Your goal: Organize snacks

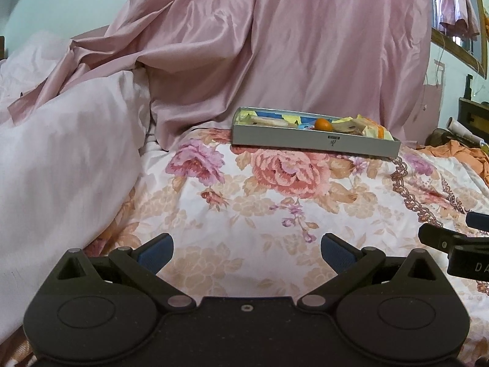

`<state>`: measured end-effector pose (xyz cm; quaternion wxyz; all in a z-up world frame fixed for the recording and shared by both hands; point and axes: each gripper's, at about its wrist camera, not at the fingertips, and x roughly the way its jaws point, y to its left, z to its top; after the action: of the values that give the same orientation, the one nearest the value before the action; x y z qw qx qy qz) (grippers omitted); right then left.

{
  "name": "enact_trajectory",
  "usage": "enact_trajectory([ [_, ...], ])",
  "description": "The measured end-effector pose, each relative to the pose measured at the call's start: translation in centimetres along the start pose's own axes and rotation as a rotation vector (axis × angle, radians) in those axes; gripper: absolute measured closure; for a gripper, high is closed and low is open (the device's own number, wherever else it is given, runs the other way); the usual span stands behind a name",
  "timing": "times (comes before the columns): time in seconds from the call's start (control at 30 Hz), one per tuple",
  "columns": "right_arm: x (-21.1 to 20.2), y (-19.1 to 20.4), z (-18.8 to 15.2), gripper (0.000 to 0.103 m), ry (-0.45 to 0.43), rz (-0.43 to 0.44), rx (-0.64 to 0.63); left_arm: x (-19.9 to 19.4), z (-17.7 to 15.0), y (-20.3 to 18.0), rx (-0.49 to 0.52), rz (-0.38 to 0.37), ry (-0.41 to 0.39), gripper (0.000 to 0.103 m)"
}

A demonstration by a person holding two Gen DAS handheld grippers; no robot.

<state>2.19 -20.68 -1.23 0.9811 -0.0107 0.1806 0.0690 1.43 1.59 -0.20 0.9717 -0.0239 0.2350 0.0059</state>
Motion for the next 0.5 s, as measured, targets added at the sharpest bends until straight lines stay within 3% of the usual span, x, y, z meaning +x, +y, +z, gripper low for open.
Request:
enact_trajectory([
  [0.5, 0.1, 0.18, -0.15, 0.0, 0.004, 0.001, -0.013, 0.01, -0.05, 0.0, 0.0, 0.001, 0.0, 0.001],
])
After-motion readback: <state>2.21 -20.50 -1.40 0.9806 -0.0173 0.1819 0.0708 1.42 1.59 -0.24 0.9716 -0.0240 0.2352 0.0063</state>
